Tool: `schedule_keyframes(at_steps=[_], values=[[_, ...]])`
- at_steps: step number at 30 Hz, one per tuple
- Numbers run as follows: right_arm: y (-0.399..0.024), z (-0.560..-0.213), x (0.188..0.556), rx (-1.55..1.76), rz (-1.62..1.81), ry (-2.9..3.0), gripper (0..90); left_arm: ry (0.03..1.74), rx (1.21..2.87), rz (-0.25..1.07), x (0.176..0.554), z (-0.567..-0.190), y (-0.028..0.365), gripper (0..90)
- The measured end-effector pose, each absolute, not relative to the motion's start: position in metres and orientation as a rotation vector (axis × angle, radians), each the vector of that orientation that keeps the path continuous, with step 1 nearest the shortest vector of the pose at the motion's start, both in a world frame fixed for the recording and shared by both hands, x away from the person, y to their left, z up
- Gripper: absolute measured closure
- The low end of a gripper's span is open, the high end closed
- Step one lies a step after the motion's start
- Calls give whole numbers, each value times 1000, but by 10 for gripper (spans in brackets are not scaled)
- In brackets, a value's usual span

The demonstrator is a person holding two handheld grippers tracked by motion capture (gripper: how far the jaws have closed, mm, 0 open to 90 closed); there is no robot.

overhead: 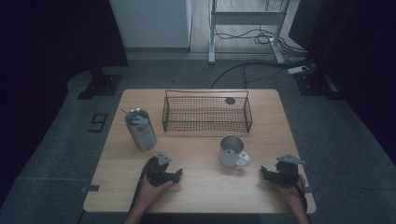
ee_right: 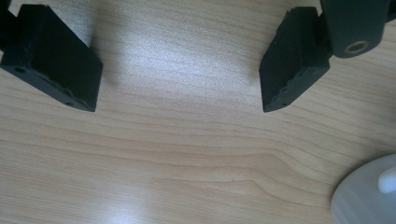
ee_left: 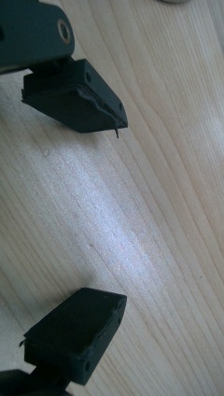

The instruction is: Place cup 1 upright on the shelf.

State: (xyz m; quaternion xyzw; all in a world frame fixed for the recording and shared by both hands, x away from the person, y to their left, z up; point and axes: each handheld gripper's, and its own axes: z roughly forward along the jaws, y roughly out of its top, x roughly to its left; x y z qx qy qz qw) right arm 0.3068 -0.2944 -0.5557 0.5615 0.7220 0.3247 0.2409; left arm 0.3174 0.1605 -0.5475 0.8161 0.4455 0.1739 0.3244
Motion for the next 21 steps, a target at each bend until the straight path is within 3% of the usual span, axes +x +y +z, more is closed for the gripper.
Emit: schedule_keyframes(at_steps=[10, 21], values=[[-295, -556, 305, 1550, 883, 1960, 132, 1134, 2156, 442, 315, -548, 161, 141], [-295, -556, 306, 1547, 882, 1965, 132, 1130, 2169, 431, 317, -548, 156, 82]])
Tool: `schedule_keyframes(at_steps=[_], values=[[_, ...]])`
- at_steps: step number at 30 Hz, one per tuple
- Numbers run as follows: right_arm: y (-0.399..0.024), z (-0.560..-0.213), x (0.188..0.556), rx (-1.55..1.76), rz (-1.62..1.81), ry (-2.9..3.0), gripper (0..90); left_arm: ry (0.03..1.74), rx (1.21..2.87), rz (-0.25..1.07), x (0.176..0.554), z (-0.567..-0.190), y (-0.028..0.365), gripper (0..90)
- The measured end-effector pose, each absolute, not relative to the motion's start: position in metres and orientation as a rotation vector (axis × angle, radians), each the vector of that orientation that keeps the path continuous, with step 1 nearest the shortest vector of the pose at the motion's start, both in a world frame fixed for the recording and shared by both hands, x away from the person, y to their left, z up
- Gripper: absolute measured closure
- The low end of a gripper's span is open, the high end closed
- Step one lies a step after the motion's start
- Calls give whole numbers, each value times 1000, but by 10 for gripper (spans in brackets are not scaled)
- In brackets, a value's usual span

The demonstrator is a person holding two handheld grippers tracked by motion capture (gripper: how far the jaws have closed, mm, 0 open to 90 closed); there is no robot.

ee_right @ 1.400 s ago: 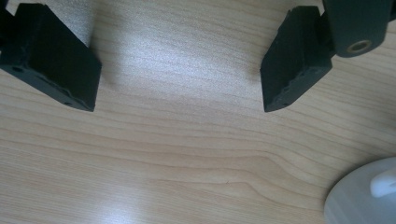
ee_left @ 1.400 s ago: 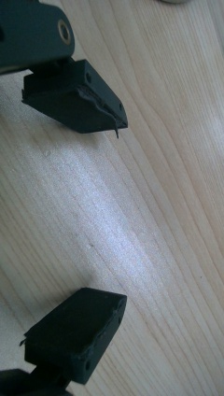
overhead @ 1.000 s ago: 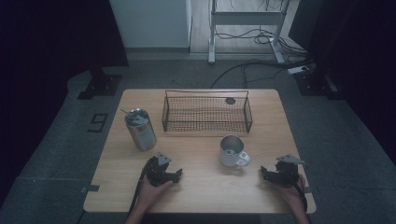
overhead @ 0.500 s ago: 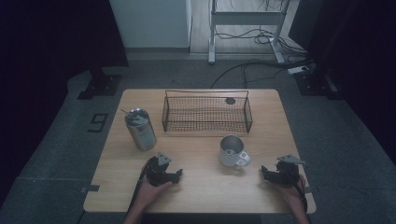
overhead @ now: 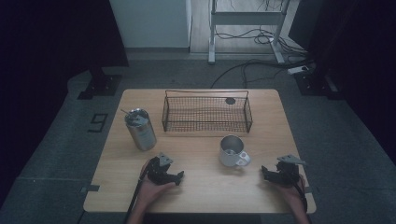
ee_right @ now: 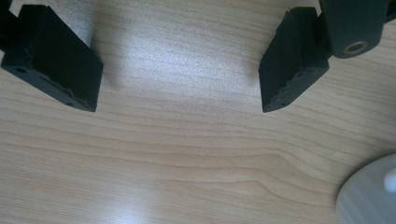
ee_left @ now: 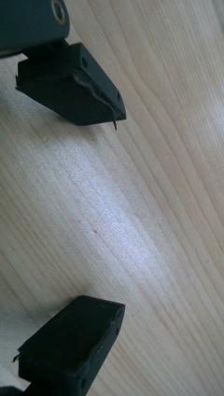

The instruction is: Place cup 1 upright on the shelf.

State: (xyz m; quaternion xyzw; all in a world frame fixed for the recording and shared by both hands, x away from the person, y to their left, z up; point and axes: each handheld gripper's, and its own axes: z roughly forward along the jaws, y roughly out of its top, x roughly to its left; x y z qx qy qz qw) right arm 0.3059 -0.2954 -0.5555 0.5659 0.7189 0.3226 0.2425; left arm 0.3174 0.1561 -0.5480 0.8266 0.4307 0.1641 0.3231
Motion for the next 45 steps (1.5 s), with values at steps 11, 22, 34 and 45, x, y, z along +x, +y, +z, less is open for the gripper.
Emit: schedule_keyframes(at_steps=[11, 22, 34, 45], values=[[-297, -556, 308, 1545, 883, 1965, 134, 1142, 2068, 452, 315, -522, 158, 142], [-297, -556, 307, 1552, 879, 1958, 135, 1119, 2014, 482, 315, -495, 168, 135], [-297, -556, 307, 1552, 879, 1957, 135, 1148, 1965, 530, 314, -469, 191, 116], [-297, -556, 307, 1552, 879, 1958, 135, 1222, 1909, 569, 311, -465, 226, 101]])
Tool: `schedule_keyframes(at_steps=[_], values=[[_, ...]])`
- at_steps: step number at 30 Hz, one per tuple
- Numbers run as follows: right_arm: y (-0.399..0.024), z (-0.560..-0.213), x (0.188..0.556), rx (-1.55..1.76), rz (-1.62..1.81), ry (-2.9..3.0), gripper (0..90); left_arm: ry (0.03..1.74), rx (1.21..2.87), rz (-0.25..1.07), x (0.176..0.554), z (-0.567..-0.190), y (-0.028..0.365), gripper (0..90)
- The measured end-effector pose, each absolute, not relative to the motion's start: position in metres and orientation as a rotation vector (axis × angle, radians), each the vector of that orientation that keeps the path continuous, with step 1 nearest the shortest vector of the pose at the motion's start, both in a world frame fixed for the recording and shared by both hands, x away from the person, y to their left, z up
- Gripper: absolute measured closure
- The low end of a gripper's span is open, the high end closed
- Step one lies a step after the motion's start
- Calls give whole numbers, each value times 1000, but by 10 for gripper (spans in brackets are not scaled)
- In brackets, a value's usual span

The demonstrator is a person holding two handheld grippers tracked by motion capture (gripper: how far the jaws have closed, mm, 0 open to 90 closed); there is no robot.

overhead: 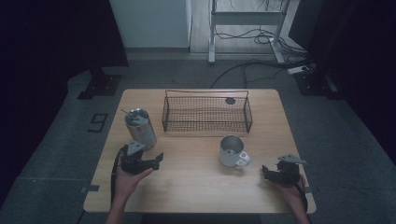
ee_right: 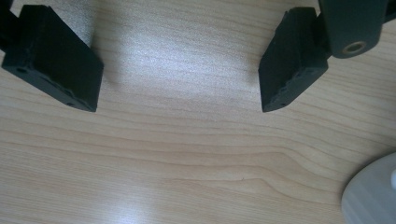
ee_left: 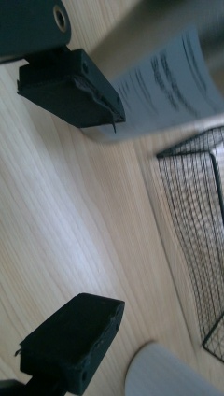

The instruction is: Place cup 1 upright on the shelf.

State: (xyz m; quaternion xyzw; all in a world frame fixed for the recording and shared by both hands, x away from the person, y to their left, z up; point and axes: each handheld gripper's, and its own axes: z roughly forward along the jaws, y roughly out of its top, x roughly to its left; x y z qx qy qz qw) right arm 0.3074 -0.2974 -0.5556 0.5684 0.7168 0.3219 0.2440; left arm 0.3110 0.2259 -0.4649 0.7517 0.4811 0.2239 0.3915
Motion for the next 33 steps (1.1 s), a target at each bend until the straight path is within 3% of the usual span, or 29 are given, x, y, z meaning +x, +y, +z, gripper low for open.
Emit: schedule_keyframes(at_steps=[13, 29, 31, 33], values=[[-298, -556, 307, 1554, 877, 1955, 135, 1285, 1855, 604, 322, -467, 255, 101], [-298, -556, 307, 1556, 877, 1952, 137, 1246, 1857, 514, 333, -476, 275, 273], [-298, -556, 307, 1557, 876, 1951, 137, 1255, 1861, 514, 336, -476, 276, 265], [-298, -556, 307, 1557, 876, 1951, 137, 1280, 1866, 524, 338, -475, 276, 182]])
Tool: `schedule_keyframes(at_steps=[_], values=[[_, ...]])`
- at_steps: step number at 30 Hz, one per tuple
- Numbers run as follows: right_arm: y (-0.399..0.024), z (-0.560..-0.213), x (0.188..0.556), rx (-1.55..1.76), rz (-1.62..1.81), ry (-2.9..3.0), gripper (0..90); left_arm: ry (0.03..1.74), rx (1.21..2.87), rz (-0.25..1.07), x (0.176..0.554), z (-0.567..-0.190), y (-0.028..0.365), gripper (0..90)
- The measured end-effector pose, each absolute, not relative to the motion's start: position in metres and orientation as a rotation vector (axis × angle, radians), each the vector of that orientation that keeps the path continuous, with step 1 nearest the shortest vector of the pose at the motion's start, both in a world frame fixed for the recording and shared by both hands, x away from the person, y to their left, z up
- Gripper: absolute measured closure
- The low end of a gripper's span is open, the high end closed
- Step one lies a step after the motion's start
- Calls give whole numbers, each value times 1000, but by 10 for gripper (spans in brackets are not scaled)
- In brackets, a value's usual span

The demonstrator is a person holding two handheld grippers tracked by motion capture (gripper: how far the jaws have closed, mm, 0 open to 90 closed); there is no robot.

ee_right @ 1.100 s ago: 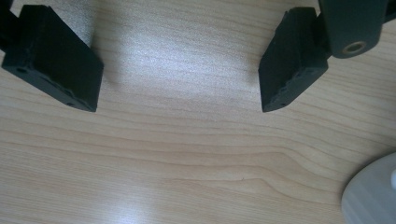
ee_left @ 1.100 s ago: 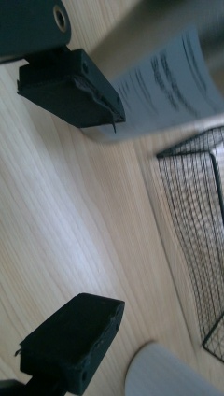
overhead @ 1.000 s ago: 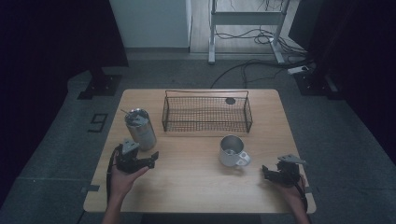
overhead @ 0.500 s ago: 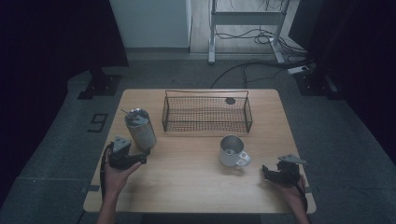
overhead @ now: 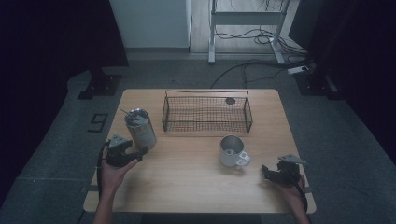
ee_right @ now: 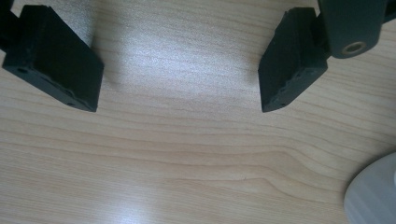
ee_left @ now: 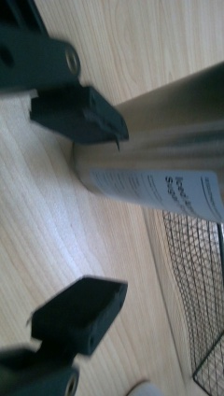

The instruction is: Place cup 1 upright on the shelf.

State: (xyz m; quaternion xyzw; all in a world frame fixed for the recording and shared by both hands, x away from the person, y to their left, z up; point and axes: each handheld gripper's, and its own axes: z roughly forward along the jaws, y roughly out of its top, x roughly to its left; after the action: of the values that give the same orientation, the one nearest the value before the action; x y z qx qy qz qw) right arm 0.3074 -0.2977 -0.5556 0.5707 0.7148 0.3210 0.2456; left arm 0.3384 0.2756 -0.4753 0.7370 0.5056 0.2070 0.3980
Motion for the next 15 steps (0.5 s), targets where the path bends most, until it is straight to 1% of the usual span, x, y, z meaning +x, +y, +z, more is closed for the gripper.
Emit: schedule_keyframes(at_steps=[1, 5, 15], values=[[-298, -556, 307, 1557, 876, 1951, 137, 1280, 1866, 524, 338, -475, 276, 134], [-298, -556, 307, 1558, 875, 1949, 137, 1304, 1871, 530, 346, -474, 277, 102], [-298, -556, 307, 1559, 875, 1948, 137, 1313, 1861, 585, 356, -468, 281, 76]])
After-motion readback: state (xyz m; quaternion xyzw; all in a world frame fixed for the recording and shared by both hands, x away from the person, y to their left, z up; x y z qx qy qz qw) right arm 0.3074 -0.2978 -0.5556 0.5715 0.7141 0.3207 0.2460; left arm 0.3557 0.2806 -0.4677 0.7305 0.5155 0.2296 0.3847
